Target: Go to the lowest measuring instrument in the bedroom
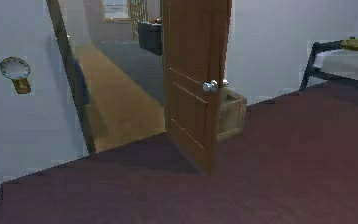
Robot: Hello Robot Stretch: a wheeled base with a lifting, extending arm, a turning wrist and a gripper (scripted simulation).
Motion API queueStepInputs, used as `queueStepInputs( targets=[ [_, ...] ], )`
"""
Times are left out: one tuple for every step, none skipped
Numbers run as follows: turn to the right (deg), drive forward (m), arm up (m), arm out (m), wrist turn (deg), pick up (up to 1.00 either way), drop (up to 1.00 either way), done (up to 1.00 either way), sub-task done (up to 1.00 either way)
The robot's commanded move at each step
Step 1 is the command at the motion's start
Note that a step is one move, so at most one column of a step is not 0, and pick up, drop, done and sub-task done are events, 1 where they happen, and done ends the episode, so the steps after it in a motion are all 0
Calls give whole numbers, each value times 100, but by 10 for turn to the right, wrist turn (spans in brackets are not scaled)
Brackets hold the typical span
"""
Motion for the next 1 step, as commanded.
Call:
queueStepInputs(
  targets=[
    [-300,0,0,0,0,0,0,0,0]
  ],
)
